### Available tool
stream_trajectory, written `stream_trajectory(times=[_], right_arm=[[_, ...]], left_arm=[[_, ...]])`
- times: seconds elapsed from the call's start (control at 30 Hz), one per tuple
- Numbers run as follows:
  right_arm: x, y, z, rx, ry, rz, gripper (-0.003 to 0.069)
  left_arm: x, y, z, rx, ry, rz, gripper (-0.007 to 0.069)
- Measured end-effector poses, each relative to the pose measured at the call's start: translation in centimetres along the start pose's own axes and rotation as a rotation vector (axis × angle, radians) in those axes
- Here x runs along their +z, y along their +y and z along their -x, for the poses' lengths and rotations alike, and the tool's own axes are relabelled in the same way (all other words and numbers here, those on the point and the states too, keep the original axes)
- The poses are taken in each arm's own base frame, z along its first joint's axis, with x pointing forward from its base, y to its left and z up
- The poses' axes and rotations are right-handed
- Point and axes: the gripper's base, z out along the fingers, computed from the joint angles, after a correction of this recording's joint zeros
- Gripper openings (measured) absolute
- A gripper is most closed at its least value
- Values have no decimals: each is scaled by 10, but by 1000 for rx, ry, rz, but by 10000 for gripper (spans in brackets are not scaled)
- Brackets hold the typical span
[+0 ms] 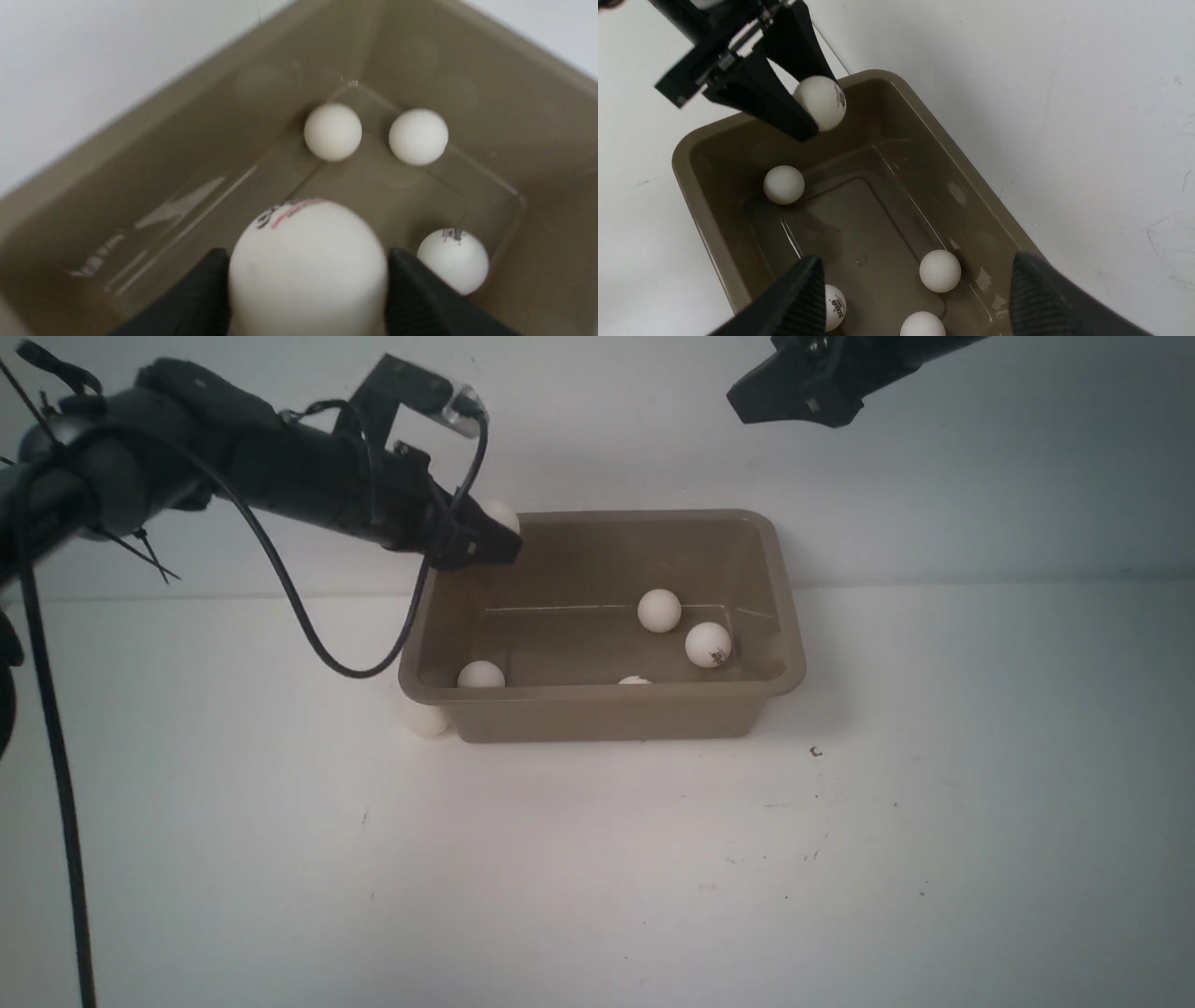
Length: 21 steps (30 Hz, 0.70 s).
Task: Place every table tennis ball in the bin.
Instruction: Use the left arm to put the table tennis ball into the box
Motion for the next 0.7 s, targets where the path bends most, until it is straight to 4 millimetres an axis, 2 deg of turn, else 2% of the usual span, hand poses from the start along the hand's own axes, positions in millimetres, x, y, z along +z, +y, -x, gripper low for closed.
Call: stream_trajectory(times=[0.13, 0.23, 0.3, 0.5, 0.53, 0.63, 0.7], right_arm=[[0, 0, 0, 0, 0, 0, 482], [0, 0, 0, 0, 1, 1, 482], [0, 1, 0, 0, 3, 6, 482], [0, 1, -1, 0, 9, 16, 482], [0, 1, -1, 0, 9, 16, 482], [0, 1, -1, 0, 9, 16, 482], [0, 1, -1, 0, 9, 16, 482]], left_arm=[[20, -3, -6, 2, 10, 9, 524], [22, -7, -3, 12, 5, 14, 535], [15, -8, 3, 40, 2, 33, 532], [-46, 4, 22, 80, -22, 122, 499], [-49, 5, 22, 81, -23, 125, 499], [-98, 19, 25, 63, -44, 173, 499], [-118, 22, 26, 46, -49, 186, 499]])
